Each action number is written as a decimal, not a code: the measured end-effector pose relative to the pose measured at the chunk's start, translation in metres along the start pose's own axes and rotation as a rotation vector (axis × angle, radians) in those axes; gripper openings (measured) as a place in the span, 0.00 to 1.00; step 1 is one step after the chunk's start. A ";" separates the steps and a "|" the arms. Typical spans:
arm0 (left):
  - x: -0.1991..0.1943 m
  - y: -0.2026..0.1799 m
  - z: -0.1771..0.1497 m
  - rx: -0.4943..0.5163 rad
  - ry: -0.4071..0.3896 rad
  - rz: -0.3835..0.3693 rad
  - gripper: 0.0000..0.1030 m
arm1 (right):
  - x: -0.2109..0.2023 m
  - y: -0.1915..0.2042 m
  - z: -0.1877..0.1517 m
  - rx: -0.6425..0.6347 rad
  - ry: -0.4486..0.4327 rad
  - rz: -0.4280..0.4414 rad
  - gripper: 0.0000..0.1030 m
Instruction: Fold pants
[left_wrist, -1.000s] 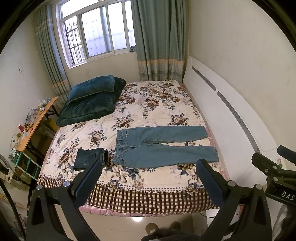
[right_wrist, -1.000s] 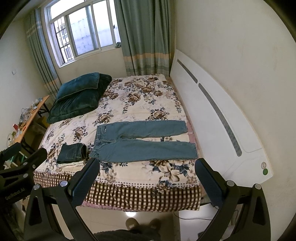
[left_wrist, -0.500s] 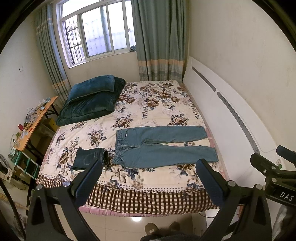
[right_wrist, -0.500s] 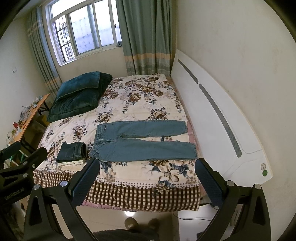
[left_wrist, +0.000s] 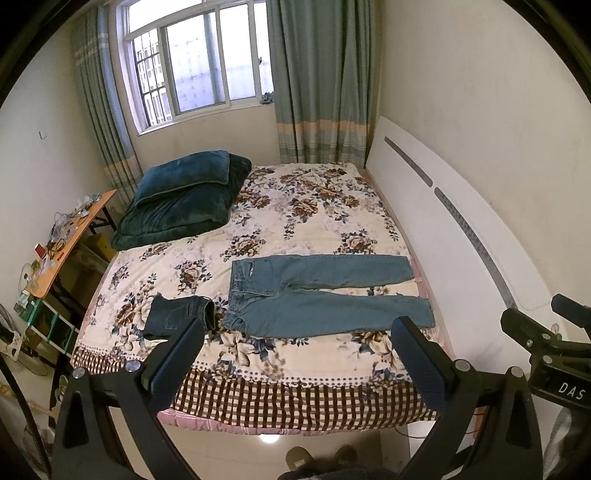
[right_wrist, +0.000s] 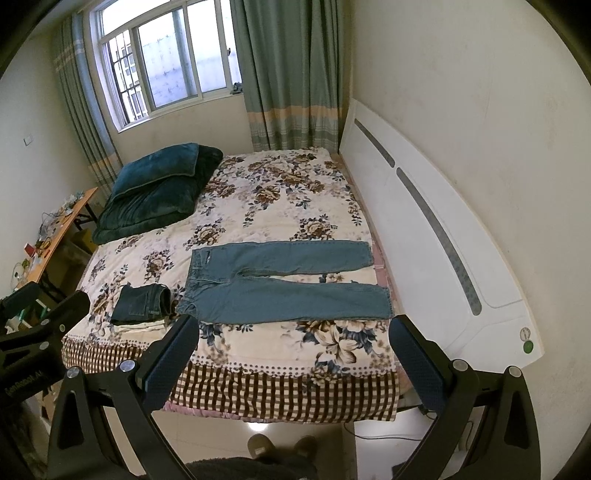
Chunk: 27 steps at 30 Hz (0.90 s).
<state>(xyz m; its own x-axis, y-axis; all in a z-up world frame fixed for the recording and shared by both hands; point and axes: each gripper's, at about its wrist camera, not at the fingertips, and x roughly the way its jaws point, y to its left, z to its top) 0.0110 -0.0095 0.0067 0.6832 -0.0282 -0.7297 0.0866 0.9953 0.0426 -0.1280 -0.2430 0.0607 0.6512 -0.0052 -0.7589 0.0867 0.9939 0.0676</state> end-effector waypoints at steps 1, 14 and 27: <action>0.000 0.000 0.000 -0.001 0.001 0.000 1.00 | 0.000 0.003 -0.002 0.001 -0.001 0.001 1.00; 0.019 -0.005 -0.003 -0.047 0.026 0.028 1.00 | 0.026 -0.013 0.019 -0.004 0.030 0.026 1.00; 0.161 0.008 -0.004 -0.058 0.095 0.206 1.00 | 0.192 -0.036 0.024 0.098 0.079 0.028 1.00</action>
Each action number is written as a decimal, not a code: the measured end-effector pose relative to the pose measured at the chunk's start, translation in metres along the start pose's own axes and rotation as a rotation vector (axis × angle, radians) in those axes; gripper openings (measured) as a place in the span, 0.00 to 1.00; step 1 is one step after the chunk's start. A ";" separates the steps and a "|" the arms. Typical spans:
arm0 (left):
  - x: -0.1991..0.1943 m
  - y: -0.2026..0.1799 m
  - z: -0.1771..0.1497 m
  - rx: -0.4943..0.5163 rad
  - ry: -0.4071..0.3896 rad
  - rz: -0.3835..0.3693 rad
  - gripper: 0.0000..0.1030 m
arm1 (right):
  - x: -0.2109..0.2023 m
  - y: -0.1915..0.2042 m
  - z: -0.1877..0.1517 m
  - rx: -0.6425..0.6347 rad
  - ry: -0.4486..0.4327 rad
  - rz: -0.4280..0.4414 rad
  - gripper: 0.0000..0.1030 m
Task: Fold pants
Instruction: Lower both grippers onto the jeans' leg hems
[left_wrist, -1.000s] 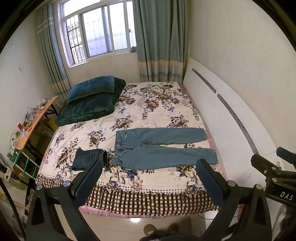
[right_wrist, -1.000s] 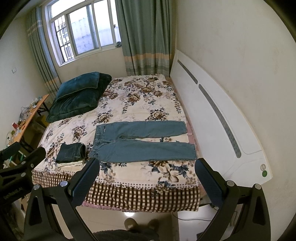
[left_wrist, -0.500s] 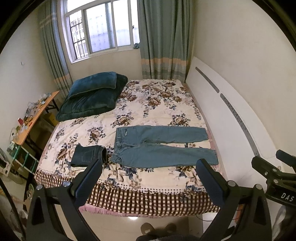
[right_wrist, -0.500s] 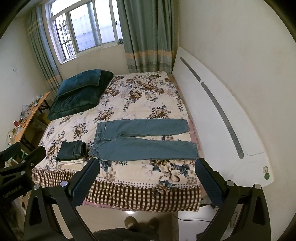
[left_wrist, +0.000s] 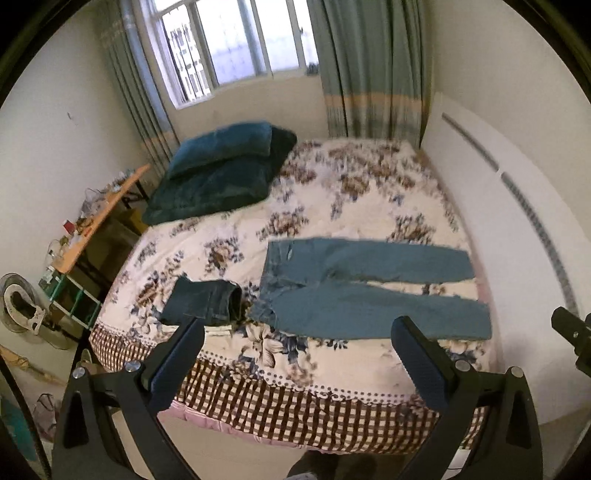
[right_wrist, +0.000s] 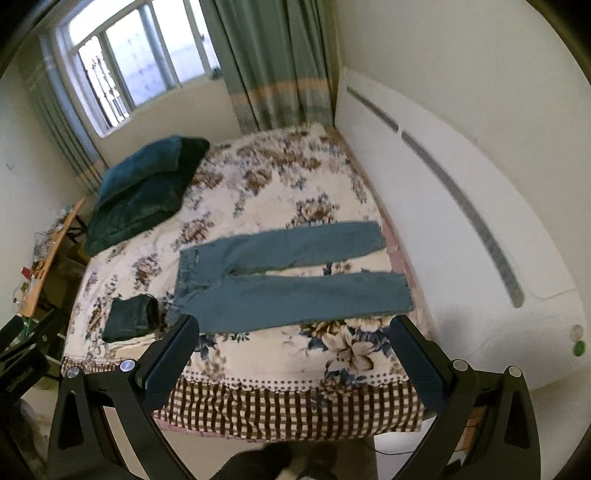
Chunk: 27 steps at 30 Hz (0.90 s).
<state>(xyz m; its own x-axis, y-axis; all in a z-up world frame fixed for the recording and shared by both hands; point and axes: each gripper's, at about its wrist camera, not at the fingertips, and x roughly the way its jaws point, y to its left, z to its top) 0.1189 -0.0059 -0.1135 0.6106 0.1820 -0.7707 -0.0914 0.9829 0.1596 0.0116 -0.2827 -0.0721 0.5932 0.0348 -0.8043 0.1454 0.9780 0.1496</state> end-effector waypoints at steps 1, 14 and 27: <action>0.019 -0.002 0.005 0.013 0.017 0.002 1.00 | 0.019 0.001 0.004 0.003 0.012 -0.007 1.00; 0.297 -0.015 0.111 0.161 0.195 -0.041 1.00 | 0.332 0.064 0.100 -0.103 0.259 -0.101 1.00; 0.567 -0.108 0.149 0.155 0.308 0.068 1.00 | 0.683 0.068 0.208 -0.321 0.496 -0.114 1.00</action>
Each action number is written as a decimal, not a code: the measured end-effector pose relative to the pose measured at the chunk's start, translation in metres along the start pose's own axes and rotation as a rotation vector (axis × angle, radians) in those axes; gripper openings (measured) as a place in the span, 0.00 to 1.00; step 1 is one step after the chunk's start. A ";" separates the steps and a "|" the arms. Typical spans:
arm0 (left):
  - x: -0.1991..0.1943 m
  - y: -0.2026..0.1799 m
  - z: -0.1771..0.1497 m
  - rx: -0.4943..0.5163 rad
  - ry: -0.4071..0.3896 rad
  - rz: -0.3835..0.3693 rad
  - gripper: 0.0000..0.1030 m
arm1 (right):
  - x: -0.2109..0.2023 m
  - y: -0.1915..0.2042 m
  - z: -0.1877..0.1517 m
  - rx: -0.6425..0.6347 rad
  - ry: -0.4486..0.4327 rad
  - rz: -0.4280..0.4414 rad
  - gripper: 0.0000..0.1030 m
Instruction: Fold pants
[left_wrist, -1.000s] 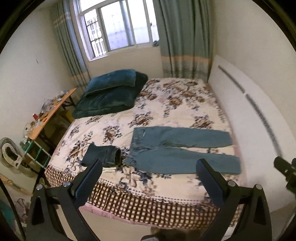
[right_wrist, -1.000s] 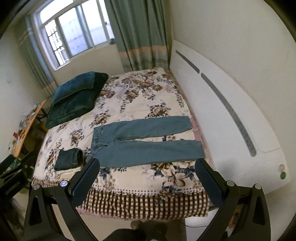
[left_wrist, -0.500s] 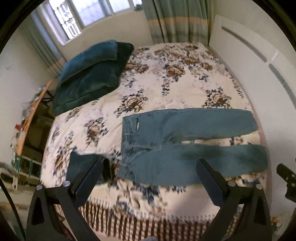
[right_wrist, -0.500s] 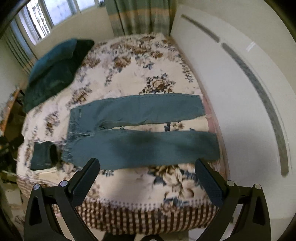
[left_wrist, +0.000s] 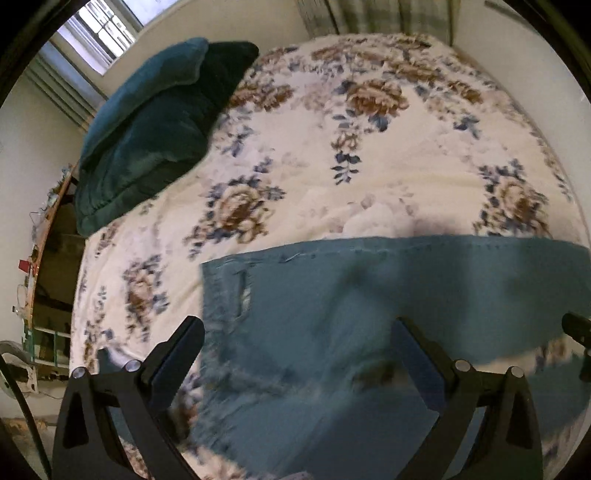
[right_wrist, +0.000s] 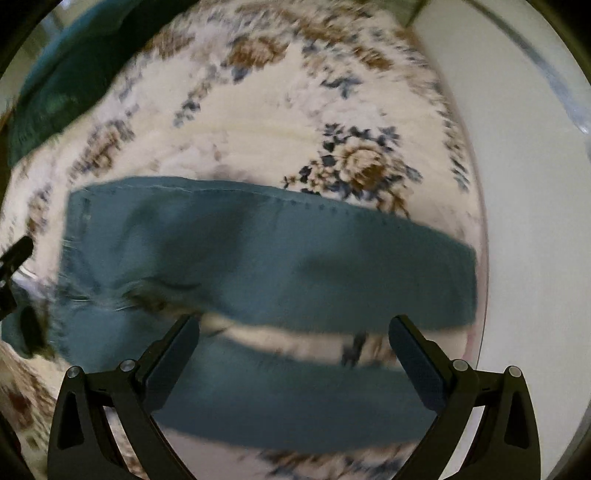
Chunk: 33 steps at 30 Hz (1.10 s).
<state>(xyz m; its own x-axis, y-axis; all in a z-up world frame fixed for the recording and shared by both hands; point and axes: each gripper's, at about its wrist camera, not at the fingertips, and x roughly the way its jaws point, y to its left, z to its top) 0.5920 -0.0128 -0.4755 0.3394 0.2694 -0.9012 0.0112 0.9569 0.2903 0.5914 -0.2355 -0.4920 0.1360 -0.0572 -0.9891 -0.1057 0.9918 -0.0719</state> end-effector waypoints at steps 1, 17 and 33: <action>0.018 -0.011 0.008 0.001 0.012 0.002 1.00 | 0.021 -0.002 0.017 -0.033 0.015 -0.016 1.00; 0.163 -0.118 0.053 0.081 0.079 -0.001 1.00 | 0.281 0.017 0.117 -0.730 0.442 -0.138 0.89; 0.140 -0.116 0.069 0.548 0.011 -0.187 1.00 | 0.111 -0.031 0.060 -0.710 -0.005 0.072 0.05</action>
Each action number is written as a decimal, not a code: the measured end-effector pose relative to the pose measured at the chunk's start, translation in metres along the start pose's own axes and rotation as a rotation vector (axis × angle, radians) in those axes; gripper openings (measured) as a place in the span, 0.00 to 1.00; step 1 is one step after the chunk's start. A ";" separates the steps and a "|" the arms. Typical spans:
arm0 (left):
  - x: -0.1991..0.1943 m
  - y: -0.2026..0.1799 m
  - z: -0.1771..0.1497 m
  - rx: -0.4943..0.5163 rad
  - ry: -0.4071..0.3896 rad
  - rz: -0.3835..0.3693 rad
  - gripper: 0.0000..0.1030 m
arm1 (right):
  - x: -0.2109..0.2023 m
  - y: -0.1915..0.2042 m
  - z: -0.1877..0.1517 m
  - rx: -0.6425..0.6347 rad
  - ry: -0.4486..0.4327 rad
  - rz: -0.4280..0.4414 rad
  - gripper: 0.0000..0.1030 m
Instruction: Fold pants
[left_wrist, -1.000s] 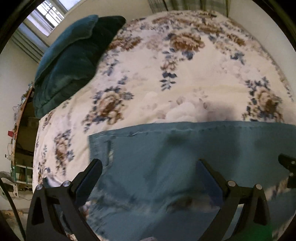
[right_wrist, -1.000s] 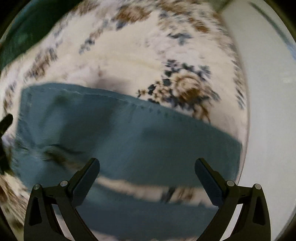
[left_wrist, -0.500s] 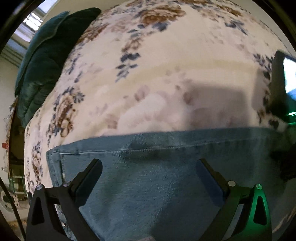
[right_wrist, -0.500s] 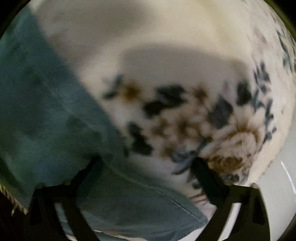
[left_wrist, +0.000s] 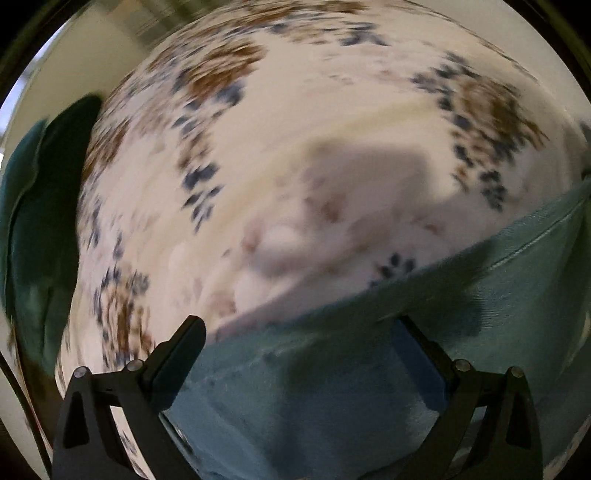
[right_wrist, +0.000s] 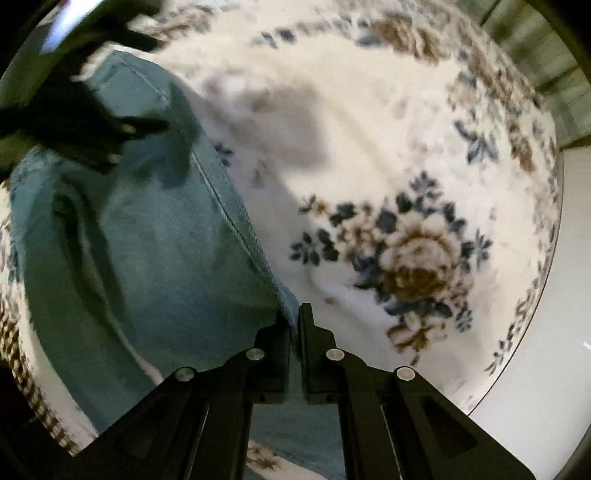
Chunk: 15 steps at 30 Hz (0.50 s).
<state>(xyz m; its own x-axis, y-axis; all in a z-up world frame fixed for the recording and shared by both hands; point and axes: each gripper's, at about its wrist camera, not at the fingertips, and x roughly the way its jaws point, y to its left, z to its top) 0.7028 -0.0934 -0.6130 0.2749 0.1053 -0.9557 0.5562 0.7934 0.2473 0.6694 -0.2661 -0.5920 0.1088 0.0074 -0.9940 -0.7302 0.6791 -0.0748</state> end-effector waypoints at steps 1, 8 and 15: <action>0.000 -0.004 0.002 0.035 0.000 -0.027 1.00 | -0.006 0.004 0.019 -0.013 -0.013 -0.004 0.05; 0.009 -0.033 0.017 0.246 0.036 -0.209 0.37 | -0.025 0.029 0.015 -0.069 -0.038 -0.015 0.05; -0.002 -0.039 -0.004 0.156 0.006 -0.271 0.05 | -0.019 0.017 0.012 0.122 -0.038 0.000 0.05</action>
<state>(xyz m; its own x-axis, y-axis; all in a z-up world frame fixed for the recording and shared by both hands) 0.6777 -0.1226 -0.6216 0.0954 -0.0935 -0.9910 0.7224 0.6914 0.0043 0.6633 -0.2459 -0.5734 0.1358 0.0334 -0.9902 -0.6431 0.7632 -0.0624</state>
